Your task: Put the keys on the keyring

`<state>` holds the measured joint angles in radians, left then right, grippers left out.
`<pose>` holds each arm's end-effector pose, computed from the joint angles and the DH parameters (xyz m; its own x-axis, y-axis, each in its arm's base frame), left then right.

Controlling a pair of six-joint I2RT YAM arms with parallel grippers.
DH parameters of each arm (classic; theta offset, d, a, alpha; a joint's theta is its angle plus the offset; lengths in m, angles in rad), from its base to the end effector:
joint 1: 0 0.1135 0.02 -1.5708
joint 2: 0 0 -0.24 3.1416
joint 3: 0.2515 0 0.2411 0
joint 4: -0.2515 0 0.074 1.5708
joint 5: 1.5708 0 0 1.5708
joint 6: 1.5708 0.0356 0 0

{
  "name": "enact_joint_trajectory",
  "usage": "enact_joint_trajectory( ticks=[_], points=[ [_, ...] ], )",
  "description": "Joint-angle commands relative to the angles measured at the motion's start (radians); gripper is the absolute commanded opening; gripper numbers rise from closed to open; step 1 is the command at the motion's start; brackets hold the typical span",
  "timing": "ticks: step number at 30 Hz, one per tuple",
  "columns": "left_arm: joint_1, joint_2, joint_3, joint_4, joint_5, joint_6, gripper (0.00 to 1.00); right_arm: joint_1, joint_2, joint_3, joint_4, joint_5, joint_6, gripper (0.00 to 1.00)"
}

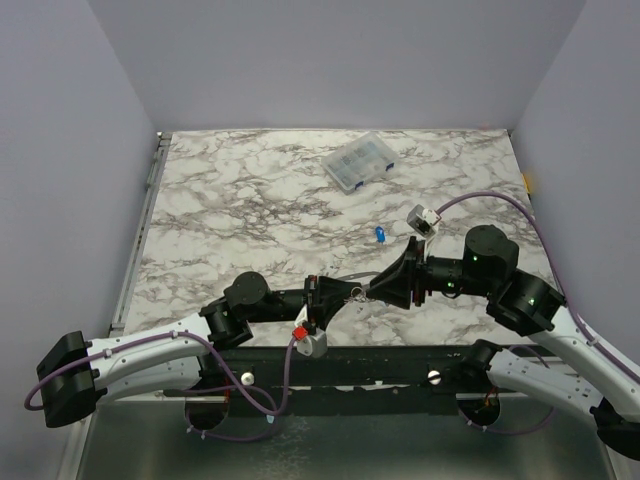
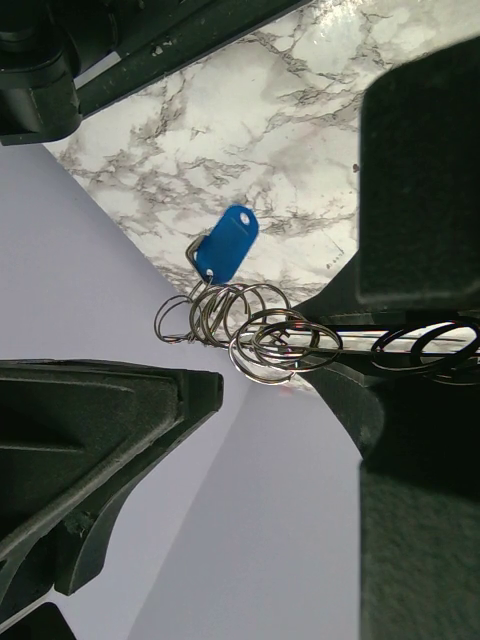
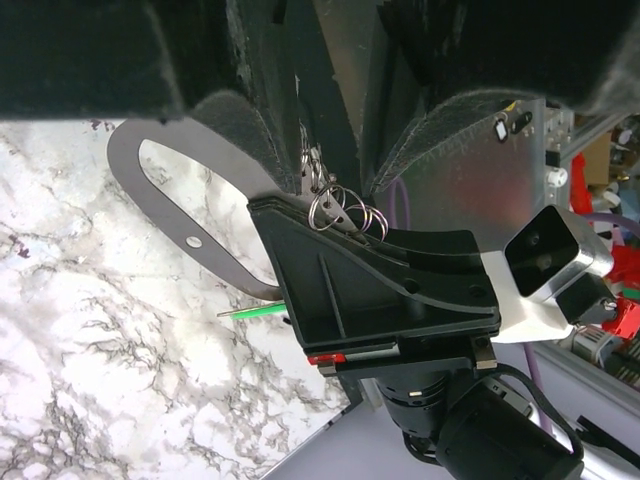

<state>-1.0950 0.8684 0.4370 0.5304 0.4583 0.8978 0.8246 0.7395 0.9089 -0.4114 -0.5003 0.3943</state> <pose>0.0811 -0.1917 0.2640 0.8093 -0.0396 -0.5861 0.5872 0.0808 0.8054 0.0994 0.1327 0.3485 -0.5192 -0.0650 -0.8522 -0.8242 0.3018 0.4791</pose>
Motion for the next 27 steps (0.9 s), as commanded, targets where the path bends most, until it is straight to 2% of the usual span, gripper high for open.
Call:
enact_joint_trajectory(
  ticks=[1, 7, 14, 21, 26, 27],
  points=[
    [0.000, -0.019, 0.006, 0.009, -0.005, -0.007, 0.00, -0.001, 0.003, -0.004, 0.011, -0.007, -0.011, 0.41],
    [0.000, -0.006, 0.041, 0.011, -0.074, -0.098, 0.00, -0.001, 0.014, 0.005, -0.047, -0.012, -0.110, 0.42],
    [0.004, 0.061, 0.109, 0.033, -0.209, -0.325, 0.00, -0.001, -0.013, 0.035, 0.002, 0.031, -0.121, 0.44],
    [0.025, 0.081, 0.103, 0.149, -0.264, -0.487, 0.00, 0.000, -0.127, -0.070, 0.078, 0.065, -0.116, 0.61],
    [0.043, 0.079, 0.108, 0.151, -0.164, -0.503, 0.00, -0.001, -0.216, -0.108, 0.075, 0.191, -0.288, 0.72],
    [0.046, 0.079, 0.110, 0.149, -0.136, -0.507, 0.00, 0.000, -0.227, -0.113, 0.079, 0.194, -0.335, 0.77]
  ],
)
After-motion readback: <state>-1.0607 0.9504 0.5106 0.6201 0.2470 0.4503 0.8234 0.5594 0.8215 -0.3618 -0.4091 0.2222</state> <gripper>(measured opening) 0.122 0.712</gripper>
